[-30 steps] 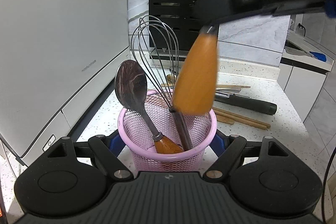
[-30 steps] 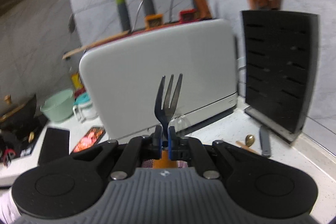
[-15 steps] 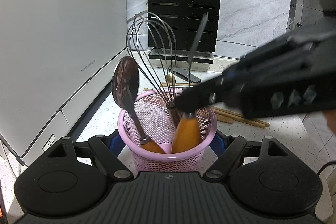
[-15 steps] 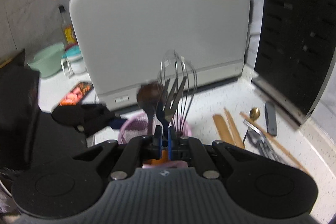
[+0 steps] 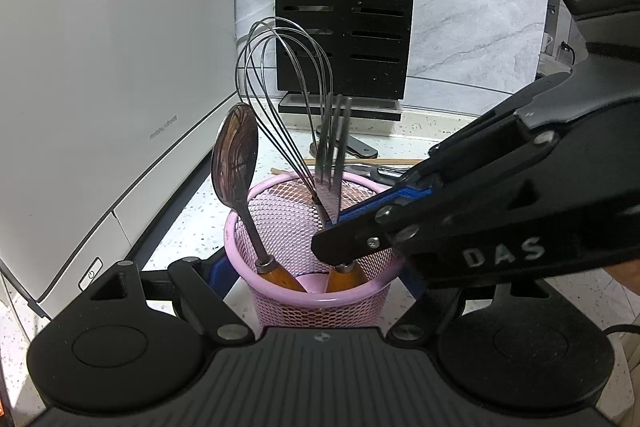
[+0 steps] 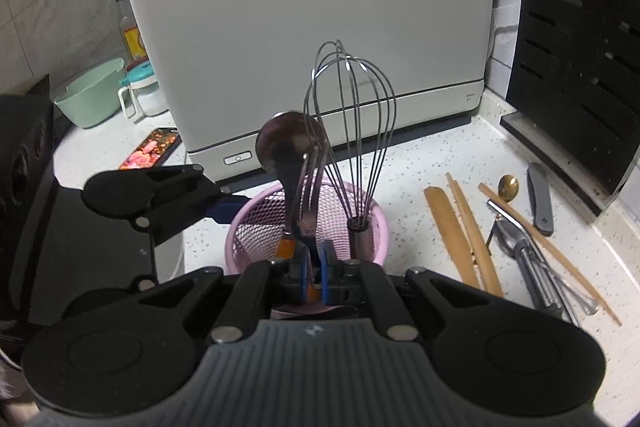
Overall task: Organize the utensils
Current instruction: 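Open the right gripper and withdraw it from the cup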
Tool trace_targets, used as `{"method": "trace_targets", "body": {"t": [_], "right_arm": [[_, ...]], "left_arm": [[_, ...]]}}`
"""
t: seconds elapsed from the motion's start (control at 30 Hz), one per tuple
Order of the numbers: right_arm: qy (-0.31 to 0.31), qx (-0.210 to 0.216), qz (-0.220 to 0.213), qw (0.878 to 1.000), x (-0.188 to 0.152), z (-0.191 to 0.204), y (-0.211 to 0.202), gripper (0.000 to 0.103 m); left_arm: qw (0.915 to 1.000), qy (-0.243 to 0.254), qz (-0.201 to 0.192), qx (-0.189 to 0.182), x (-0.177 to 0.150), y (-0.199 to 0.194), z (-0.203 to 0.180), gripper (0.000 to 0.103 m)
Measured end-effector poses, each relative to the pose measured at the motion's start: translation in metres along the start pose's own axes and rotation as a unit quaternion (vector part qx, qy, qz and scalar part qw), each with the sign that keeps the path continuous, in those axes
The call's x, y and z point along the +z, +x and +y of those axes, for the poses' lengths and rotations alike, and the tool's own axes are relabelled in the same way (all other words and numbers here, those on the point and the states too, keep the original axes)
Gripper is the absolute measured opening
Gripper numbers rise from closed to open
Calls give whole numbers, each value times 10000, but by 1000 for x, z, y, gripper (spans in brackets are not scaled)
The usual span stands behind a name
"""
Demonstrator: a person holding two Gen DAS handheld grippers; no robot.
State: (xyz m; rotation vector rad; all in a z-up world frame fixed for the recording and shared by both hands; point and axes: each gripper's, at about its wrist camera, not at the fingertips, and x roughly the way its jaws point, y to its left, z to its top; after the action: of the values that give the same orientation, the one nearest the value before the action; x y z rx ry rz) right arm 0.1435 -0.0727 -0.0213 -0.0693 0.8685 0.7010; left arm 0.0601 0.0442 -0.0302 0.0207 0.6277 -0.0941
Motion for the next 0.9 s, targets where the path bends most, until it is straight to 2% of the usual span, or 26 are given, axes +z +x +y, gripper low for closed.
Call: {"method": "trace_targets", "body": {"t": [0.27,0.33,0.57,0.63,0.77,0.9], "right_arm": [[192,91,-184,9996,0,-7,-22,11],[233,114,-300,9992,0,-9,-30,18],[244,100,-521,9983,-1,-17,-51,26],[191,105,-553,9982,-3,-20,-54,33],[200,-110,-643,9977,-6,-30,-61,36],[492,-417,-762,9950,-10,-53,-65,35]], "left_arm": [[10000,1,-5,8,0,-1,0,93],[10000,1,-6,13,0,-1,0,93],[10000,-31,-10,49,1,1,-1,93],[9999,-56,-12,84,2,2,-1,93],[9999,-99,-15,134,2,2,-2,93],[9998,-116,-15,182,2,3,-4,93]]}}
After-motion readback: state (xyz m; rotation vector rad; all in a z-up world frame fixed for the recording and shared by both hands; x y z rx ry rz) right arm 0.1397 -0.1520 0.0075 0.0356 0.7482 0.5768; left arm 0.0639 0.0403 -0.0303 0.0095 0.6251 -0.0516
